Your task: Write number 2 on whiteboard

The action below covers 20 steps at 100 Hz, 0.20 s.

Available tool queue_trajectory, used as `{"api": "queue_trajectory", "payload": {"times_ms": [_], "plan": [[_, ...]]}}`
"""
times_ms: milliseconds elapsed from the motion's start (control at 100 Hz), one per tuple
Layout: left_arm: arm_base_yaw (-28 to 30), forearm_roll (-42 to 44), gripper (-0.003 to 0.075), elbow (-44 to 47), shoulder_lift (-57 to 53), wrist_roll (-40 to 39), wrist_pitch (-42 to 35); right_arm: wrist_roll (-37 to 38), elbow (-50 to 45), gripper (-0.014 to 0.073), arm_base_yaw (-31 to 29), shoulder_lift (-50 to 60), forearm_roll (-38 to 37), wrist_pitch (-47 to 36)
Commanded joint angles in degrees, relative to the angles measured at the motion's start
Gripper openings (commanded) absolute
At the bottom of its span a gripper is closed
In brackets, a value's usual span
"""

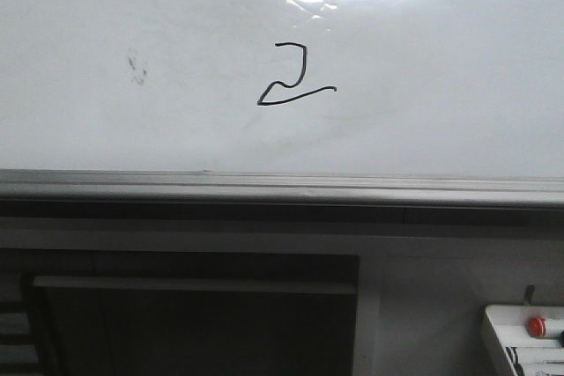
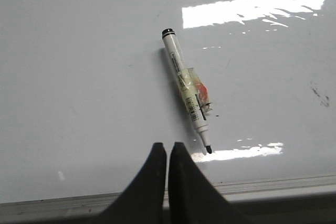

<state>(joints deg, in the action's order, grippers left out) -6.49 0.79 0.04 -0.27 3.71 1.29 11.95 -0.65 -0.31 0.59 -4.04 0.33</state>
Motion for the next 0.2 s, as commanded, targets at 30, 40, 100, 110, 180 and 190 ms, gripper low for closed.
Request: {"api": "queue_trajectory", "payload": {"times_ms": [30,40,100,110,180,190], "plan": [[-0.26,-0.09,-0.0018,1.82,-1.53,-0.51,-4.76,-0.31,-1.64,-0.0072,-0.48,0.95,-0.3,-4.99],[-0.26,-0.09,-0.0018,1.82,-1.53,-0.51,-4.76,-0.31,-1.64,-0.0072,-0.48,0.95,-0.3,-4.99],[-0.26,-0.09,-0.0018,1.82,-1.53,-0.51,-4.76,-0.31,-1.64,-0.0072,-0.48,0.95,-0.3,-4.99],[-0.26,-0.09,-0.0018,1.82,-1.53,-0.51,-4.76,-0.31,-1.64,-0.0072,-0.48,0.95,-0.3,-4.99],[-0.26,-0.09,-0.0018,1.82,-1.53,-0.51,-4.76,-0.31,-1.64,-0.0072,-0.48,0.95,-0.3,-4.99],[-0.26,-0.09,-0.0018,1.82,-1.53,-0.51,-4.76,-0.31,-1.64,-0.0072,-0.48,0.95,-0.3,-4.99]]}}
